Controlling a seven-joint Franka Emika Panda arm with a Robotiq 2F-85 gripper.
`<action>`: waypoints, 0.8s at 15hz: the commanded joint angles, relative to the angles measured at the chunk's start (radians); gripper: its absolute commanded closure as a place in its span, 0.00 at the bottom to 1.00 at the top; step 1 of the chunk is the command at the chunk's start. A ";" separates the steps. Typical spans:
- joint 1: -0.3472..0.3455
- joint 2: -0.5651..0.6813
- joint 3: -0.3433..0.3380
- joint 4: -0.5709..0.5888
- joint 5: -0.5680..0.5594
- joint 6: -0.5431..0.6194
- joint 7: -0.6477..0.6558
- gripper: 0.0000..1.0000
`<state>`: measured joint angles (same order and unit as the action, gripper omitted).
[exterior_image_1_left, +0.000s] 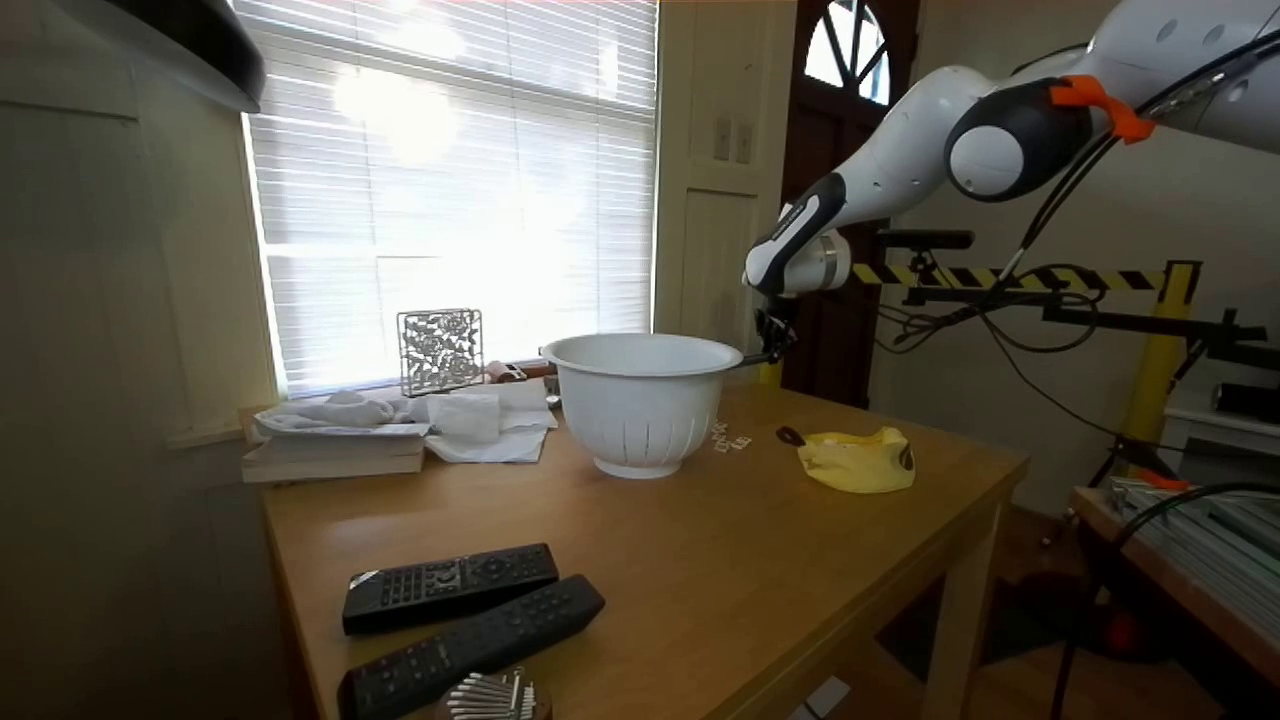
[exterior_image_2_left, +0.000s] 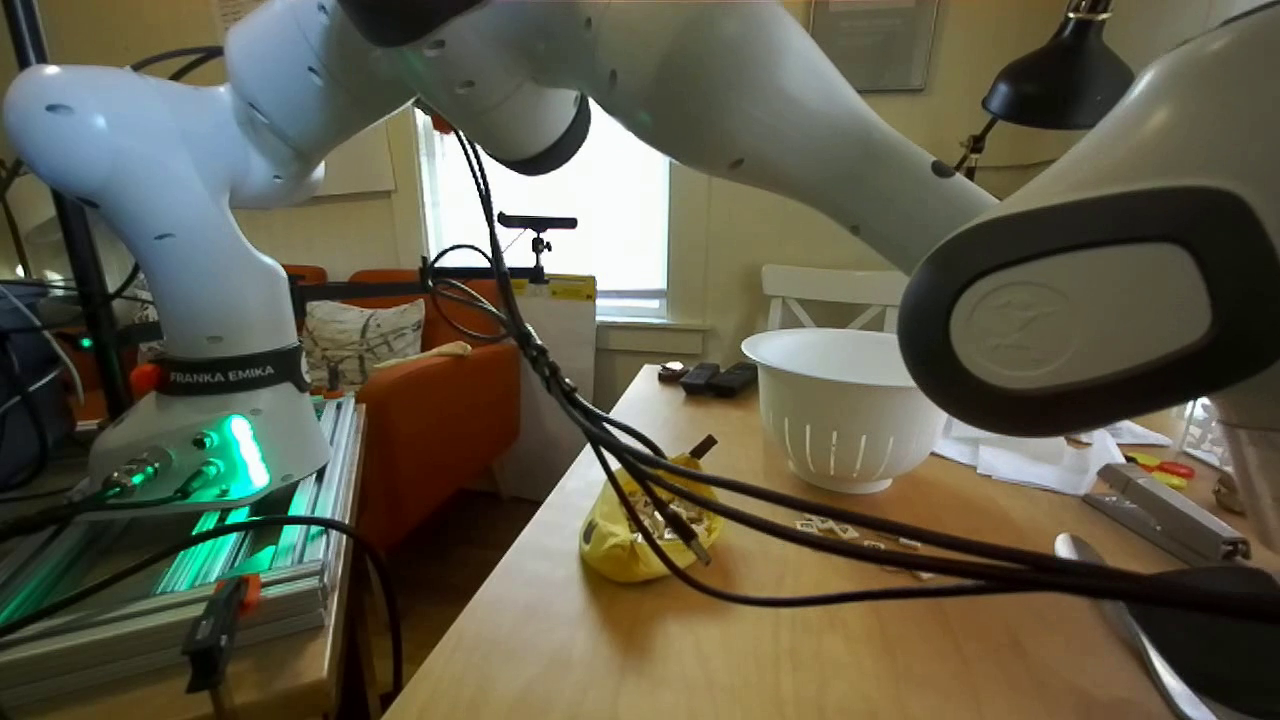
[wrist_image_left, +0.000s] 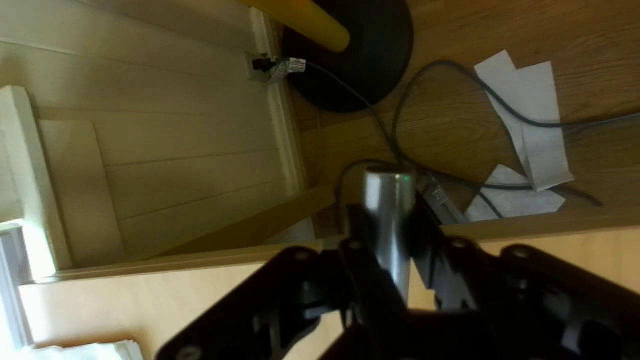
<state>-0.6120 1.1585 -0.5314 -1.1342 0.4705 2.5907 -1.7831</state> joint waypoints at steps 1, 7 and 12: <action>0.019 -0.042 -0.019 -0.049 -0.052 -0.069 -0.087 0.94; 0.076 -0.047 -0.115 -0.072 -0.124 -0.193 -0.091 0.94; 0.114 -0.037 -0.160 -0.046 -0.078 -0.322 0.072 0.94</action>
<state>-0.5303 1.1399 -0.6702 -1.1660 0.3775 2.3398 -1.8280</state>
